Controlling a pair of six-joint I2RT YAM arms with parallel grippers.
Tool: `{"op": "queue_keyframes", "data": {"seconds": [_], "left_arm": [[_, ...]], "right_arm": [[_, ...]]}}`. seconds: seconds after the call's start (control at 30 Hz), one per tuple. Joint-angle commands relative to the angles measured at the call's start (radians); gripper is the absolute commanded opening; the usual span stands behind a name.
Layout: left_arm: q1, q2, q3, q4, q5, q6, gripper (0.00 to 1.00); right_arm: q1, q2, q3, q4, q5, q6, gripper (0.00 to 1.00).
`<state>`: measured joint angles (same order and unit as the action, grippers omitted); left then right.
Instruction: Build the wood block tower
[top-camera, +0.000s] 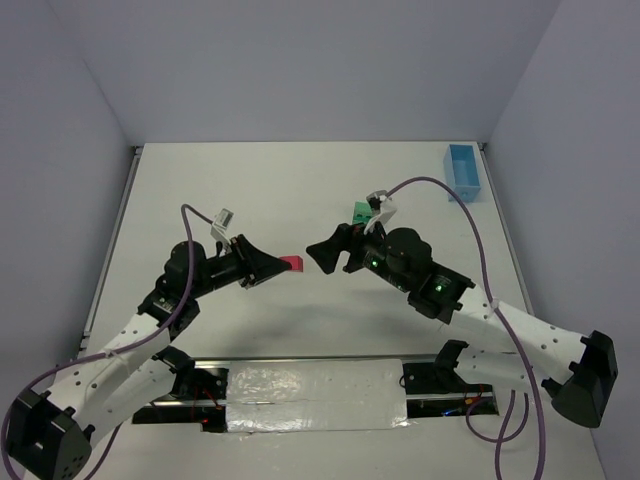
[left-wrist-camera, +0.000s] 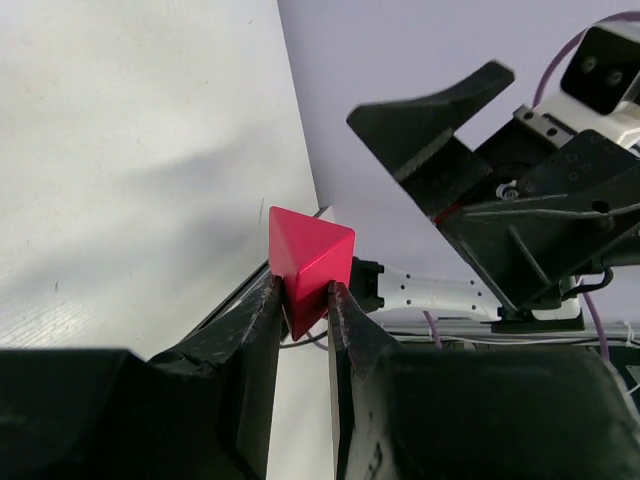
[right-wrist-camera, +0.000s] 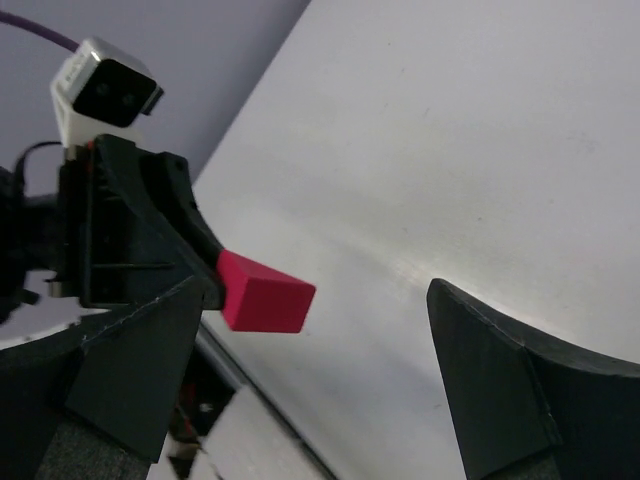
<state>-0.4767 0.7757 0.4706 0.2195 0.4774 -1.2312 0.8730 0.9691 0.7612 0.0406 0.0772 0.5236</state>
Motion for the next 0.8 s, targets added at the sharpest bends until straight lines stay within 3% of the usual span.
{"op": "queue_keyframes", "data": {"seconds": [0.0,0.2,0.4,0.5,0.57,0.63,0.67,0.77], "left_arm": [[-0.003,-0.021,-0.007,0.112,-0.022,-0.017,0.0],[-0.003,-0.032,-0.02,0.149,-0.029,-0.05,0.0],[-0.003,-0.082,-0.003,0.107,-0.082,-0.018,0.0],[-0.003,-0.069,0.01,0.096,-0.082,-0.001,0.0],[-0.003,-0.052,0.014,0.096,-0.08,0.009,0.0],[-0.005,-0.038,0.01,0.103,-0.08,0.009,0.0],[-0.005,-0.035,0.01,0.104,-0.08,0.01,0.0],[-0.003,-0.02,0.013,0.095,-0.082,0.015,0.0]], "right_arm": [[0.043,-0.049,-0.005,-0.005,0.077,0.226,1.0],[0.035,-0.049,0.02,-0.024,0.062,0.18,1.0],[0.009,-0.109,-0.094,0.102,-0.013,0.404,1.0],[-0.034,-0.083,-0.111,0.235,-0.215,0.438,1.0],[-0.052,-0.049,-0.129,0.356,-0.357,0.426,0.94],[-0.034,-0.021,-0.061,0.288,-0.276,0.405,0.76],[-0.017,-0.007,-0.016,0.13,-0.228,0.38,0.71],[0.058,0.063,0.145,-0.103,-0.012,0.257,0.7]]}}
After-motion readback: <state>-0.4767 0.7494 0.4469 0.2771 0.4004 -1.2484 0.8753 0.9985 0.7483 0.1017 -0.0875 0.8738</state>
